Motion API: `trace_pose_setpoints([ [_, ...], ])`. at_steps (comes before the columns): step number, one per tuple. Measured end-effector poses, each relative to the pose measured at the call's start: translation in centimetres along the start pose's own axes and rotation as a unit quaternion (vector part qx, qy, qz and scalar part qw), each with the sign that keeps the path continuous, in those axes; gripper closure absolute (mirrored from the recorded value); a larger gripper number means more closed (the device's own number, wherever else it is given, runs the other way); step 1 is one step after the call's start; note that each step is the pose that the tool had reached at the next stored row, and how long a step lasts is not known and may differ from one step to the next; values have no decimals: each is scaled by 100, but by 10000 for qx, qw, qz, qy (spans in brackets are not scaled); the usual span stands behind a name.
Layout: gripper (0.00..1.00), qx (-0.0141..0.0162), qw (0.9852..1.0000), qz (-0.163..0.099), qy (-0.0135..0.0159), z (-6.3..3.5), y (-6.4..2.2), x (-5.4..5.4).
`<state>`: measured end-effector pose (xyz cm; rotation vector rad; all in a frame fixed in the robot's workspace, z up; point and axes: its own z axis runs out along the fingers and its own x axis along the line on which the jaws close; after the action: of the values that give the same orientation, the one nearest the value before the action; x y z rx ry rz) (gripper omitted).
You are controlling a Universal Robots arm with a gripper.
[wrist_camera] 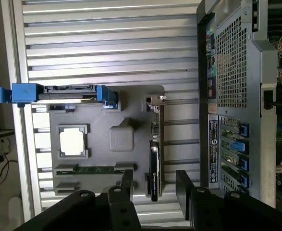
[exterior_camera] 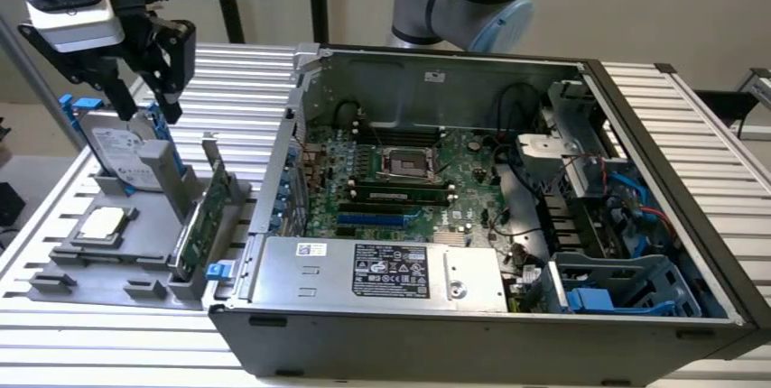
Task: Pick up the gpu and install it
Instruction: 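Pick up the gpu and move the gpu toward the slot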
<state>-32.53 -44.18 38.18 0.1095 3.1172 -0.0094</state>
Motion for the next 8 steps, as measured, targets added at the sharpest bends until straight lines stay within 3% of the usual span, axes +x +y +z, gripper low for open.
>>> trace_pose_setpoints([
  [1,46,1,10000,0,0,0,0,0],
  [8,46,1,10000,0,0,105,-3,2],
])
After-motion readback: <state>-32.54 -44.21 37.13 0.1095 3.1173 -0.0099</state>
